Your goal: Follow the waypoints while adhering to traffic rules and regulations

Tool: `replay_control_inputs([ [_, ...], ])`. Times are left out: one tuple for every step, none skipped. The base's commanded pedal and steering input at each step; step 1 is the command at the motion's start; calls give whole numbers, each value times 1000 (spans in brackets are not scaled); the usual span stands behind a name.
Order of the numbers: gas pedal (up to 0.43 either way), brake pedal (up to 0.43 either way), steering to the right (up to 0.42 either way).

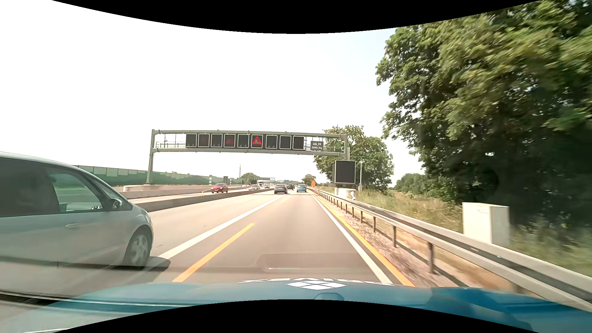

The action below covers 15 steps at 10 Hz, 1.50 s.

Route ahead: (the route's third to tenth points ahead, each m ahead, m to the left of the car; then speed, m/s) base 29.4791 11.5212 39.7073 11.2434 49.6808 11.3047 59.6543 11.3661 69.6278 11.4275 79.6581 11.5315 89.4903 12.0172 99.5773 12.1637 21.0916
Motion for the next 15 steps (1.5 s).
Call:
replay_control_inputs([
  [169, 0, -1],
  [169, 0, -1],
  [169, 0, -1],
  [169, 0, -1],
  [169, 0, -1],
  [169, 0, -1],
  [169, 0, -1],
  [169, 0, -1],
  [169, 0, -1],
  [169, 0, -2],
  [169, 0, -1],
  [169, 0, -1],
  [169, 0, -1],
  [169, 0, -1],
  [177, 0, -1],
])
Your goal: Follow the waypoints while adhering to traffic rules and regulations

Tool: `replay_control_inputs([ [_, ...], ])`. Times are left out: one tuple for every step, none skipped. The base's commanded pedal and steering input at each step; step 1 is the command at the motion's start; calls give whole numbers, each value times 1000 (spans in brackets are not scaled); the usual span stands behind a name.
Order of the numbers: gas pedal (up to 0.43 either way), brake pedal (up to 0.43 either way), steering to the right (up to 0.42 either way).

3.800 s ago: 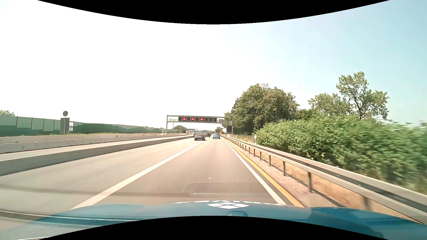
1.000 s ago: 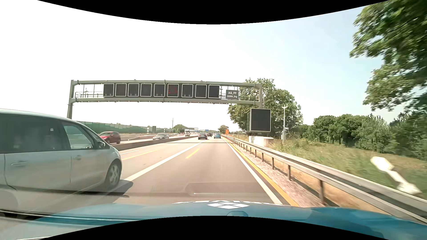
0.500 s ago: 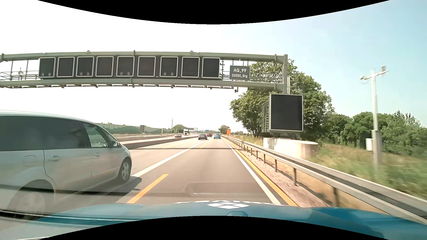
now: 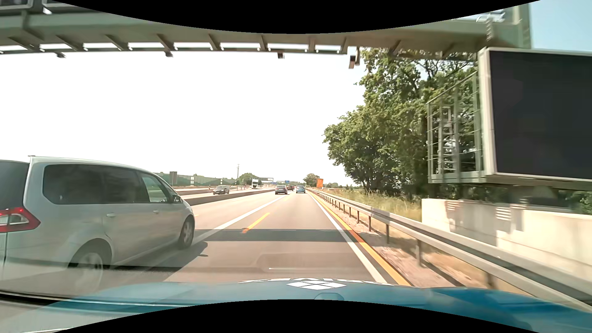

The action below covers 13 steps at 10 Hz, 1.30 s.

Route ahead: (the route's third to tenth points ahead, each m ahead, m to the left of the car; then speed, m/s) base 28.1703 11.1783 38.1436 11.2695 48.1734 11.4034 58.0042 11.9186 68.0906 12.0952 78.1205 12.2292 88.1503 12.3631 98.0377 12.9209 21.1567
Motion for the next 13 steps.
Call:
replay_control_inputs([
  [177, 0, -1],
  [177, 0, -1],
  [177, 0, -1],
  [169, 0, -1],
  [169, 0, -1],
  [169, 0, -2],
  [169, 0, -2],
  [169, 0, -2],
  [169, 0, -2],
  [169, 0, -2],
  [169, 0, -2],
  [169, 0, -2],
  [169, 0, -2],
])
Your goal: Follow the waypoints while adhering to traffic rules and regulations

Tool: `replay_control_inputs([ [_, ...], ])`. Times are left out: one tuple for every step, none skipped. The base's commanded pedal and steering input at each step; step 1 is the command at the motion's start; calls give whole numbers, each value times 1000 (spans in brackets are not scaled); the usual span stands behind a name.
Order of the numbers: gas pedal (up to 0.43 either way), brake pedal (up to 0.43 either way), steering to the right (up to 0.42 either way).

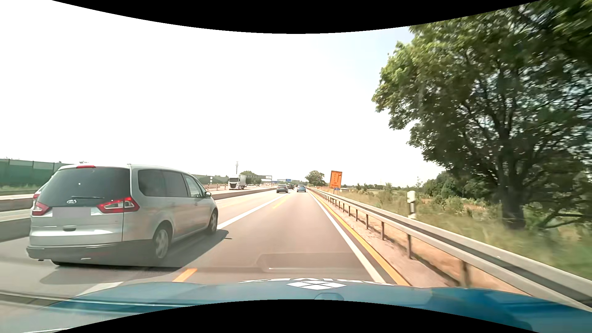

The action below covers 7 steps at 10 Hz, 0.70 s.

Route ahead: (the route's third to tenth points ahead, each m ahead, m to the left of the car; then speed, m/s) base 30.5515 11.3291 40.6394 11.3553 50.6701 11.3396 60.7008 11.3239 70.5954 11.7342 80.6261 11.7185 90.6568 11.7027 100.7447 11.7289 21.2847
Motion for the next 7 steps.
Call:
replay_control_inputs([
  [169, 0, -2],
  [169, 0, -1],
  [169, 0, -1],
  [169, 0, -1],
  [169, 0, -2],
  [169, 0, -2],
  [169, 0, -2],
])
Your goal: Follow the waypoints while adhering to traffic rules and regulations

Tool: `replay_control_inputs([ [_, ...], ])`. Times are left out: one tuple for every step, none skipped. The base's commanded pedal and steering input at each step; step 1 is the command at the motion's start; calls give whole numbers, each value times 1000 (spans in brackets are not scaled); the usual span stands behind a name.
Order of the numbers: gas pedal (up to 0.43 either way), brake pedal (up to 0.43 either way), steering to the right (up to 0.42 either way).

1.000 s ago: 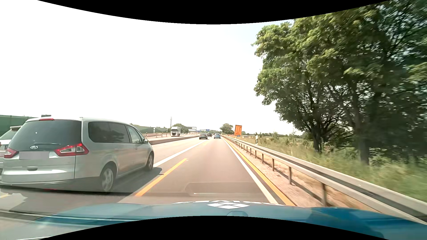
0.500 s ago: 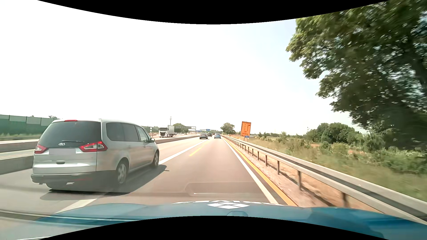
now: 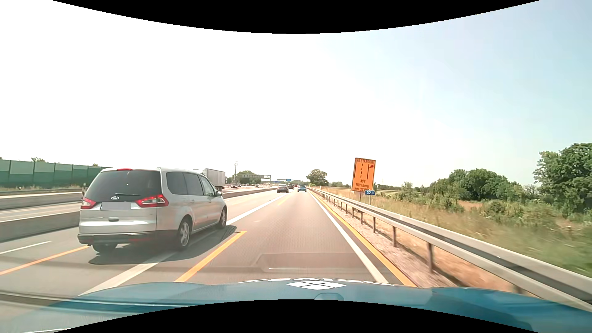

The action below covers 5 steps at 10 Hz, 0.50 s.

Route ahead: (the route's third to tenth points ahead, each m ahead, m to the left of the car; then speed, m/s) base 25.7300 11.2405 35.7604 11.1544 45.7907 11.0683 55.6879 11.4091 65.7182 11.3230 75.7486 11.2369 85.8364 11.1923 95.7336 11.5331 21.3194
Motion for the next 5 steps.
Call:
replay_control_inputs([
  [169, 0, -2],
  [169, 0, -2],
  [169, 0, -1],
  [169, 0, -1],
  [169, 0, -1],
])
